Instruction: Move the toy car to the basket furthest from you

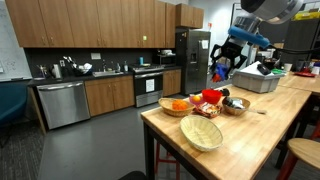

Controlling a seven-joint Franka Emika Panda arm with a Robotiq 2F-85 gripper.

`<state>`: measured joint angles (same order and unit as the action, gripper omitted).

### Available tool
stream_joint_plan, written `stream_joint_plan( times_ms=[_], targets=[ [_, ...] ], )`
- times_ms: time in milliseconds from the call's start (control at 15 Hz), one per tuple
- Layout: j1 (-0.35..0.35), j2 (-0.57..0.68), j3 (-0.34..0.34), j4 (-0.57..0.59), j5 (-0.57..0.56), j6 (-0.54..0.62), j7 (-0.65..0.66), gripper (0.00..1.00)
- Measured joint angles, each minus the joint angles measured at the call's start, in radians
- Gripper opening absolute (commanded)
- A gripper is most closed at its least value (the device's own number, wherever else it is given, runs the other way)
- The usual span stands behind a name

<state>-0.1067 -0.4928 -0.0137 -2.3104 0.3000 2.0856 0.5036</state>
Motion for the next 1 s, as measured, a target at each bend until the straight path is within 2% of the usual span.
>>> stream_joint_plan(
  times_ms=[267,533,733,1000],
  targets=[
    [-0.069,-0.092,-0.041,-0.064,-0.002,-0.002,0.004,0.47],
    [-0.109,-0.109,-0.036,-0.154,-0.024,-0.009,0.005,0.47],
    [-0.097,-0.051,0.004,-0.191,-0.024,-0.008,0.010,0.47],
    [-0.047,0.097,0.090,-0.139,-0.037,-0.003,0.063,0.47]
  ],
)
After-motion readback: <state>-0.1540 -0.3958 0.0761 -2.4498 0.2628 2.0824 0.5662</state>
